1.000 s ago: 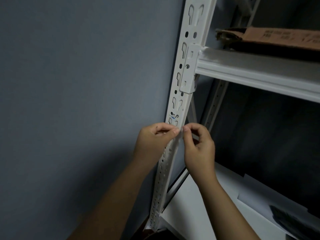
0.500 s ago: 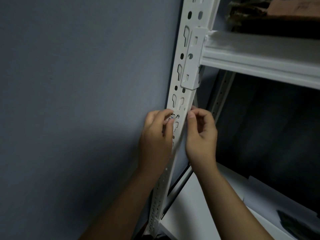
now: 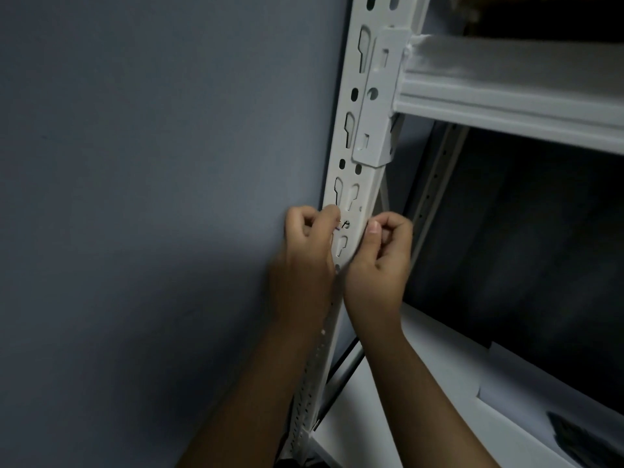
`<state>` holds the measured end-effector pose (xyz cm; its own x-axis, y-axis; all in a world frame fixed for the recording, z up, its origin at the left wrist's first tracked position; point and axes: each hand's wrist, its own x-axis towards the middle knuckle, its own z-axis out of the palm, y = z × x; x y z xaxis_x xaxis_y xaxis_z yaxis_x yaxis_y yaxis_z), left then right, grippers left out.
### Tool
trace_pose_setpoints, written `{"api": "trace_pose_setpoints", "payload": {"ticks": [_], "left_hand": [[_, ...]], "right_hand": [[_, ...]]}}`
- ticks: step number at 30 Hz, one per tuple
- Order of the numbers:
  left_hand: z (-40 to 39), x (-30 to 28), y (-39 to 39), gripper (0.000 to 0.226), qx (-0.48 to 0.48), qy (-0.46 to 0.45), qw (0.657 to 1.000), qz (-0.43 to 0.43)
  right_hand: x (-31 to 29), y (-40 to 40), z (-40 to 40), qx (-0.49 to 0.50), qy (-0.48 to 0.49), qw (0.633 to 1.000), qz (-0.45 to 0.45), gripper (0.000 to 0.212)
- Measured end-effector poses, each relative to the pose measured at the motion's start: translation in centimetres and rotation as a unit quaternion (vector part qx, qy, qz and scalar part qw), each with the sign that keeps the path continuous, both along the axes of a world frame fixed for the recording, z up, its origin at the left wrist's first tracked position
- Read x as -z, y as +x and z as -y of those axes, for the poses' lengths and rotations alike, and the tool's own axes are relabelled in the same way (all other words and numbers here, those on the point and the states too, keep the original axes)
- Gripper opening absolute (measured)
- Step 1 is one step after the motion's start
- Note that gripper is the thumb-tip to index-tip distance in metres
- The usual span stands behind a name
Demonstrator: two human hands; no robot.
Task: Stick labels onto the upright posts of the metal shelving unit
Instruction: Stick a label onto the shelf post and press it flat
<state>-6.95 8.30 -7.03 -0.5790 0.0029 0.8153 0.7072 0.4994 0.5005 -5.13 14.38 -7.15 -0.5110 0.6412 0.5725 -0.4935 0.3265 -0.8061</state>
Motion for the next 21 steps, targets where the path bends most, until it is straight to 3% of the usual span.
{"api": "trace_pose_setpoints", "payload": {"ticks": [3,7,8,12,15,21], "left_hand": [[-0.3,0.2,-0.5,0.011,-0.059,-0.05,0.997,-0.013],[-0.5,1.1,-1.0,0.019,-0.07,-0.081,0.994,-0.013],[-0.3,1.2,-0.7,0.014,-0.053,-0.082,0.995,-0.004],[0.2,1.5,0.0,0.041,0.031,-0.003,0.997,0.074],[0.6,1.0,0.2,0.014,0.106,0.08,0.986,0.097],[2.0,-0.5,1.6,0.01,0.283,0.189,0.902,0.267]], "right_hand": [[0.3,-0.3,0.3,0.023,0.005,1.0,-0.003,0.016],[0.7,-0.5,0.2,0.032,0.01,0.999,0.016,0.02],[0.7,-0.4,0.2,0.028,0.011,0.999,0.02,0.023],[0.8,0.0,-0.1,0.016,0.016,0.999,0.026,0.026],[0.9,0.5,-0.7,-0.013,0.026,0.999,0.034,0.024],[1.6,2.7,-1.0,0.058,0.196,0.979,0.002,0.011]]}}
